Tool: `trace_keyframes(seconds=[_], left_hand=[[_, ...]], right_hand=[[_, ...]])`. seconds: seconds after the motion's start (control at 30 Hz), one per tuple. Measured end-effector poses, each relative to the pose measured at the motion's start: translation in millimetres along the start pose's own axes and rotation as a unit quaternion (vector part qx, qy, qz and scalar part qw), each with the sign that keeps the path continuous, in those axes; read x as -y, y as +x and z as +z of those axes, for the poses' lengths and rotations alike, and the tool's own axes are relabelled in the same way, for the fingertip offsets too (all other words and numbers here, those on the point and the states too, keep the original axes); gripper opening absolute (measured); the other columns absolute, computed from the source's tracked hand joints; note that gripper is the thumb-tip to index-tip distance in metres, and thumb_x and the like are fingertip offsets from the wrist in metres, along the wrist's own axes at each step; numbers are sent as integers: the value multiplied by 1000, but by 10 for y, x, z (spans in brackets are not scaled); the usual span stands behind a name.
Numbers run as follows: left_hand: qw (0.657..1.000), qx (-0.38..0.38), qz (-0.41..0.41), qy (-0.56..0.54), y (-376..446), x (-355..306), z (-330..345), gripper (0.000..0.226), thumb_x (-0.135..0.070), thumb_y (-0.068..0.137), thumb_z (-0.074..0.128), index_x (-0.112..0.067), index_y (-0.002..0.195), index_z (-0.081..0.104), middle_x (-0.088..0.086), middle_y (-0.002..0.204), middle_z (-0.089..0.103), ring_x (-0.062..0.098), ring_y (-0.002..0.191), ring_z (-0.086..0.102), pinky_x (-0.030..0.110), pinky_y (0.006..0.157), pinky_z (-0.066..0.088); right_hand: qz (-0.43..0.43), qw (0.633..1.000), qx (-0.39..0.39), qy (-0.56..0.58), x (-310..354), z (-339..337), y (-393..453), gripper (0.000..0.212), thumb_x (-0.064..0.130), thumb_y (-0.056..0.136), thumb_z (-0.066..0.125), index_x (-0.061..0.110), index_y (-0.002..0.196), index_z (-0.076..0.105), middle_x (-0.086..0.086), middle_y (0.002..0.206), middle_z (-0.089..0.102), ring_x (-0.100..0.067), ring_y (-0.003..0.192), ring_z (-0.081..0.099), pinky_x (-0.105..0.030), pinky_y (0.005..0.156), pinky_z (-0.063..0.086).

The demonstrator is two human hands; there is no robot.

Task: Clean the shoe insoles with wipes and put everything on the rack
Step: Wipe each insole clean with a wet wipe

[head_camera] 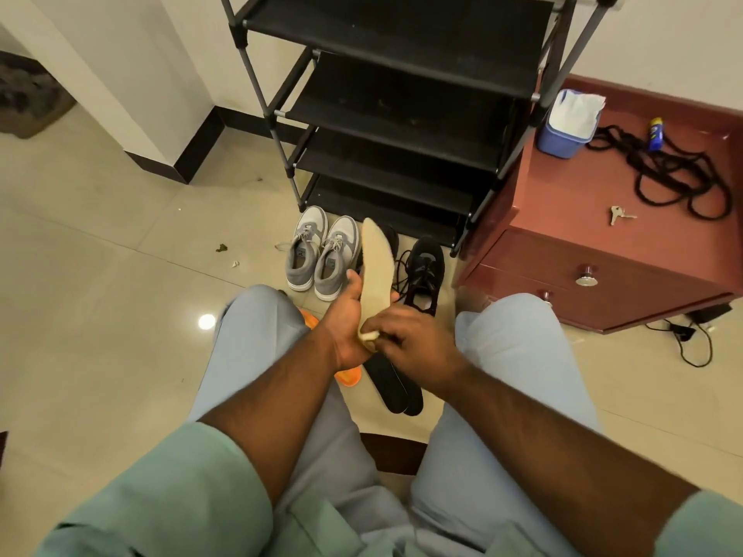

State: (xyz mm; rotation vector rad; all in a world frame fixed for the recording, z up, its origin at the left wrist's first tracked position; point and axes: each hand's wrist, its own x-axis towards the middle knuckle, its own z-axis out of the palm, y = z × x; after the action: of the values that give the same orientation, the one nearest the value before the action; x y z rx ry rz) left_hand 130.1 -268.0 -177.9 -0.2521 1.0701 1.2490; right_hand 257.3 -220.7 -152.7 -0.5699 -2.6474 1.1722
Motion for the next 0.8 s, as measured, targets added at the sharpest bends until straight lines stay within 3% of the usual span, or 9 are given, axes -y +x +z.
trace_keyframes(seconds=[0.1, 0.17, 0.23, 0.37, 0.43, 0.5, 0.63, 0.73, 0.8], left_hand=[[999, 28, -10, 24, -33, 36, 23, 79, -76, 92, 19, -19, 129, 58, 8, 101, 70, 22, 92, 69, 38, 79, 54], [997, 47, -16, 50, -67, 102, 70, 74, -74, 93, 14, -25, 126, 58, 7, 99, 73, 23, 88, 70, 37, 68, 57], [997, 54, -16, 61, -100, 143, 95, 72, -72, 94, 11, -29, 121, 61, 7, 99, 74, 24, 87, 68, 36, 62, 58], [999, 39, -2, 9, -59, 99, 27, 80, -78, 90, 16, -24, 108, 72, 7, 96, 73, 22, 90, 70, 39, 86, 50], [999, 40, 6, 7, -36, 91, 2, 77, -78, 90, 17, -24, 113, 67, 6, 93, 73, 21, 88, 70, 39, 86, 49], [997, 55, -7, 49, -58, 103, 15, 81, -81, 87, 16, -26, 122, 63, 9, 101, 73, 26, 92, 70, 44, 83, 52], [993, 77, -21, 89, -87, 164, 50, 76, -80, 87, 14, -32, 107, 70, 12, 102, 68, 30, 87, 64, 38, 63, 53], [995, 65, -25, 75, -82, 156, 51, 80, -83, 85, 15, -30, 111, 68, 11, 104, 69, 29, 87, 66, 39, 67, 53], [997, 55, -22, 56, -65, 125, 29, 85, -86, 82, 15, -29, 112, 71, 9, 105, 71, 28, 95, 67, 43, 81, 48]], right_hand=[[35, 997, -60, 32, -47, -7, 65, 25, 1, 82, 65, 10, 104, 71, -4, 100, 68, -15, 95, 59, -29, 85, 50], [137, 980, -130, 55, -118, -45, 161, 24, 3, 85, 64, 10, 107, 70, -5, 106, 66, -17, 99, 59, -38, 88, 52], [181, 970, -153, 46, -156, -84, 189, 24, 6, 87, 63, 10, 109, 69, -5, 109, 65, -19, 101, 60, -41, 89, 52], [58, 998, -13, 19, -9, -78, 28, 23, 5, 85, 64, 8, 108, 69, -6, 105, 67, -15, 98, 59, -27, 86, 49], [15, 1000, 18, 0, 7, -65, -7, 23, 5, 84, 64, 9, 106, 70, -5, 101, 67, -11, 94, 57, -14, 81, 42], [45, 998, -25, 23, -49, -82, 54, 23, 6, 85, 64, 12, 106, 71, -2, 102, 67, -8, 93, 55, -11, 80, 39], [192, 970, -145, 43, -203, -136, 174, 21, 10, 88, 62, 13, 108, 69, -2, 109, 64, -14, 101, 56, -32, 89, 49], [160, 983, -90, 27, -153, -110, 117, 23, 10, 89, 61, 15, 111, 68, -1, 111, 63, -12, 99, 55, -31, 88, 51], [110, 992, -13, 68, -56, -82, 39, 24, 9, 89, 60, 14, 112, 68, 0, 108, 62, -7, 92, 53, -17, 78, 51]])
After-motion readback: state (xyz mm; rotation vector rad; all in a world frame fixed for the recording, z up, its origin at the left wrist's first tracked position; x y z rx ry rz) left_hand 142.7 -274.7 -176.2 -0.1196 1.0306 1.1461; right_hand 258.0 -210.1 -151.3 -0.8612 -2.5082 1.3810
